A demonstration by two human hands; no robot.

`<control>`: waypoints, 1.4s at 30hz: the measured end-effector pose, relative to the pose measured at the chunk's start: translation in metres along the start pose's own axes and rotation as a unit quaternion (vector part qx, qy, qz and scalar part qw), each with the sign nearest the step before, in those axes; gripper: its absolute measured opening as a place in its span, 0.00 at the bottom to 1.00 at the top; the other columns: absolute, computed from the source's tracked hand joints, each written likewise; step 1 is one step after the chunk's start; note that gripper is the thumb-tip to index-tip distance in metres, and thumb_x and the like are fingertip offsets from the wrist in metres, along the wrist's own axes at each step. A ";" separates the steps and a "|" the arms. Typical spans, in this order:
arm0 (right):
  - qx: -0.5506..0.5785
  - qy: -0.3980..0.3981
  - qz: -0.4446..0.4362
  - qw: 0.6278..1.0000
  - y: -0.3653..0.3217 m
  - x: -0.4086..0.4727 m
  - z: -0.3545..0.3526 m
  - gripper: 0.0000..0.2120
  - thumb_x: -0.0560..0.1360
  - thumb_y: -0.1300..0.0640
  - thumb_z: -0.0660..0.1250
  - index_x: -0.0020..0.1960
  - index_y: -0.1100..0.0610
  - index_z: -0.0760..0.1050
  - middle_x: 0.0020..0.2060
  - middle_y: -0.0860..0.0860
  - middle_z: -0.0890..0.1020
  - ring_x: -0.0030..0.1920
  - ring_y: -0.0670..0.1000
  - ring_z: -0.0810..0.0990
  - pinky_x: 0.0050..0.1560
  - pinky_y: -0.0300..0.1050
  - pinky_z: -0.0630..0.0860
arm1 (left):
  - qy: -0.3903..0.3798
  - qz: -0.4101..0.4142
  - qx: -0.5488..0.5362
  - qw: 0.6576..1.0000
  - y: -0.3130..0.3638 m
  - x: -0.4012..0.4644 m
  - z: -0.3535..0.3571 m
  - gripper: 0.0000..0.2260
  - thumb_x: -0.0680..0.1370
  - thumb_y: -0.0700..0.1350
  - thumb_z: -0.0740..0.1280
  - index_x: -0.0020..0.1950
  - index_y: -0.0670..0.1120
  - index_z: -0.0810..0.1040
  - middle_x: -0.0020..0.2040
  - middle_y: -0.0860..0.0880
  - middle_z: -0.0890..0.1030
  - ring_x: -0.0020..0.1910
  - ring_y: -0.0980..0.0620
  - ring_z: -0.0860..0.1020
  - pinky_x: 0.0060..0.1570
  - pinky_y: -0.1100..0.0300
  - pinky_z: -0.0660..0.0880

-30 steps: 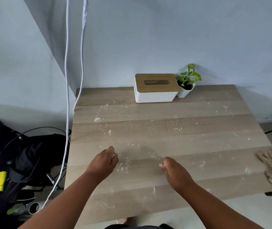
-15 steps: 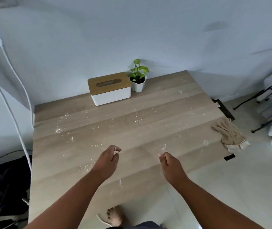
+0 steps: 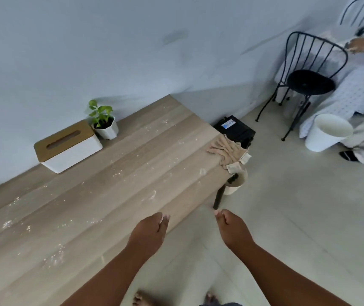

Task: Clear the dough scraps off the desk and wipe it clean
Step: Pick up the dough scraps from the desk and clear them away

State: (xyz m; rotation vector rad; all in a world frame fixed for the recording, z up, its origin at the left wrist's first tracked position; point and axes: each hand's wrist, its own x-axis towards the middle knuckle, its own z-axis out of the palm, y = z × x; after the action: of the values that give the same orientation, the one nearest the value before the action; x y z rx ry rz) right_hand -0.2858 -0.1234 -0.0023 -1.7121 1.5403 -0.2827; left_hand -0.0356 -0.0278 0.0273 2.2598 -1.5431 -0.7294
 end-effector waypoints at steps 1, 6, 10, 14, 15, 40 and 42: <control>0.009 0.011 0.008 1.000 0.011 -0.003 -0.008 0.20 0.85 0.44 0.56 0.36 0.49 0.66 0.31 0.47 0.73 0.32 0.44 0.72 0.34 0.41 0.67 | -0.005 0.007 0.008 1.000 0.012 0.000 0.006 0.21 0.85 0.59 0.56 0.36 0.48 0.61 0.29 0.49 0.67 0.31 0.50 0.69 0.35 0.52 0.65; 0.112 0.084 0.079 0.987 0.047 -0.010 -0.045 0.21 0.85 0.44 0.58 0.36 0.53 0.66 0.30 0.48 0.72 0.32 0.47 0.70 0.37 0.48 0.69 | -0.027 0.025 -0.027 0.999 0.057 0.011 0.035 0.21 0.85 0.57 0.57 0.35 0.47 0.63 0.28 0.50 0.67 0.29 0.53 0.69 0.35 0.52 0.65; 0.166 0.117 0.113 0.973 0.066 -0.012 -0.067 0.21 0.85 0.45 0.58 0.36 0.54 0.65 0.31 0.51 0.72 0.33 0.49 0.70 0.39 0.48 0.69 | -0.043 -0.001 -0.094 0.995 0.088 0.027 0.057 0.21 0.85 0.58 0.57 0.34 0.51 0.63 0.28 0.54 0.67 0.28 0.57 0.66 0.33 0.55 0.61; 0.185 0.132 0.141 0.963 0.085 -0.012 -0.080 0.22 0.84 0.43 0.58 0.36 0.53 0.64 0.31 0.50 0.72 0.33 0.49 0.69 0.39 0.48 0.68 | -0.071 -0.002 -0.118 0.991 0.115 0.044 0.076 0.22 0.85 0.56 0.58 0.33 0.51 0.62 0.28 0.53 0.65 0.29 0.56 0.65 0.33 0.54 0.60; 0.189 0.137 0.148 0.961 0.089 -0.011 -0.083 0.22 0.84 0.43 0.58 0.36 0.53 0.64 0.31 0.50 0.72 0.33 0.49 0.69 0.38 0.48 0.68 | -0.081 -0.005 -0.123 0.989 0.121 0.050 0.081 0.22 0.85 0.56 0.59 0.33 0.50 0.62 0.28 0.53 0.65 0.29 0.55 0.65 0.34 0.54 0.60; 0.228 0.124 0.245 0.934 0.109 0.136 -0.193 0.21 0.83 0.41 0.60 0.38 0.53 0.64 0.31 0.47 0.71 0.33 0.48 0.67 0.38 0.44 0.67 | -0.305 -0.050 -0.256 0.916 0.271 0.252 0.179 0.14 0.80 0.56 0.62 0.35 0.54 0.69 0.32 0.52 0.71 0.33 0.49 0.69 0.36 0.53 0.65; 0.229 0.117 0.245 0.935 0.114 0.150 -0.201 0.22 0.83 0.40 0.60 0.37 0.52 0.64 0.29 0.44 0.71 0.32 0.46 0.68 0.39 0.44 0.68 | -0.310 -0.081 -0.270 0.908 0.281 0.265 0.185 0.16 0.81 0.55 0.63 0.33 0.55 0.71 0.32 0.53 0.72 0.31 0.52 0.70 0.33 0.55 0.65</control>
State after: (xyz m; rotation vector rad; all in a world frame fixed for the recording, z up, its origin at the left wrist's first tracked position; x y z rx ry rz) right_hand -0.4623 -0.3350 0.0025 -0.9233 1.8411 -0.5480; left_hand -0.2801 -0.3723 -0.0413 1.8198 -1.1502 -1.8048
